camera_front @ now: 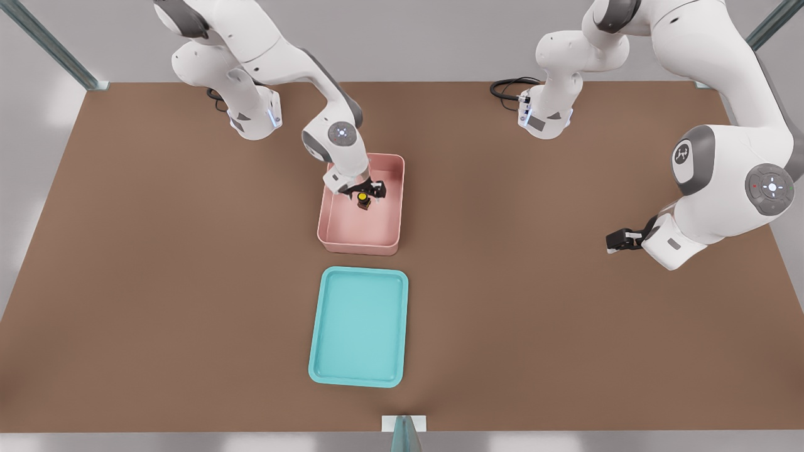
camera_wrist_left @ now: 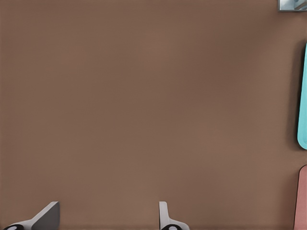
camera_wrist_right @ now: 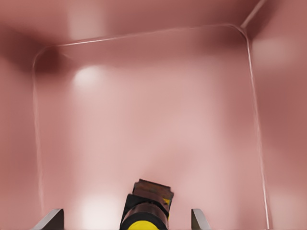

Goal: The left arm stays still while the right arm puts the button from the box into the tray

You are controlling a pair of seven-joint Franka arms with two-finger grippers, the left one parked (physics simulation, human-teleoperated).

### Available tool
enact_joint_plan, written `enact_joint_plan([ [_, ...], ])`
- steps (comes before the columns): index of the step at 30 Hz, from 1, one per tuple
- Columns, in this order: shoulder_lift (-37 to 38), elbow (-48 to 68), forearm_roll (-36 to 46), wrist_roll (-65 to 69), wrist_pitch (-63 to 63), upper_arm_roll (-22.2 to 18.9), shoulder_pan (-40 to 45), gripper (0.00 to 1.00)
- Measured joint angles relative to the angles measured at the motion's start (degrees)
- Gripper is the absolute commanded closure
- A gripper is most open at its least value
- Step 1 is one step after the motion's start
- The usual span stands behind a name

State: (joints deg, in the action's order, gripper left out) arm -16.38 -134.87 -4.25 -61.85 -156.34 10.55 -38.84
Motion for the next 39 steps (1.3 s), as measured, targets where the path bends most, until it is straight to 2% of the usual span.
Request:
enact_joint_plan([
  [11, -2.4, -1.2, -0.5, -0.2, -5.6, -0.2, 0.0, 0.06],
  [12, -2.5, -1.3, -0.8, -0.2, -5.8, -0.3, 0.0, 0.10],
  [14, -2.6, -1.6, -1.2, -0.2, -6.2, -0.6, 0.0, 0.35],
  [16, -2.6, -1.9, -1.9, -0.1, -6.5, -1.0, 0.0, 0.50],
  [17, -2.6, -2.1, -2.1, -0.1, -6.6, -1.1, 0.0, 0.52],
  [20, -2.2, -2.1, -2.7, -0.1, -6.8, -1.3, 0.0, 0.53],
  [25, 2.5, -0.3, -3.0, 0.3, -2.9, -1.7, 0.0, 0.53],
  [31, 2.4, 19.1, 6.9, 6.3, 10.5, -1.6, 3.9, 0.53],
  [34, -2.9, 28.7, 9.9, 10.7, 14.5, -2.4, 5.1, 0.53],
  [39, -16.0, 45.9, 12.5, 19.1, 17.9, -6.6, 6.7, 0.53],
])
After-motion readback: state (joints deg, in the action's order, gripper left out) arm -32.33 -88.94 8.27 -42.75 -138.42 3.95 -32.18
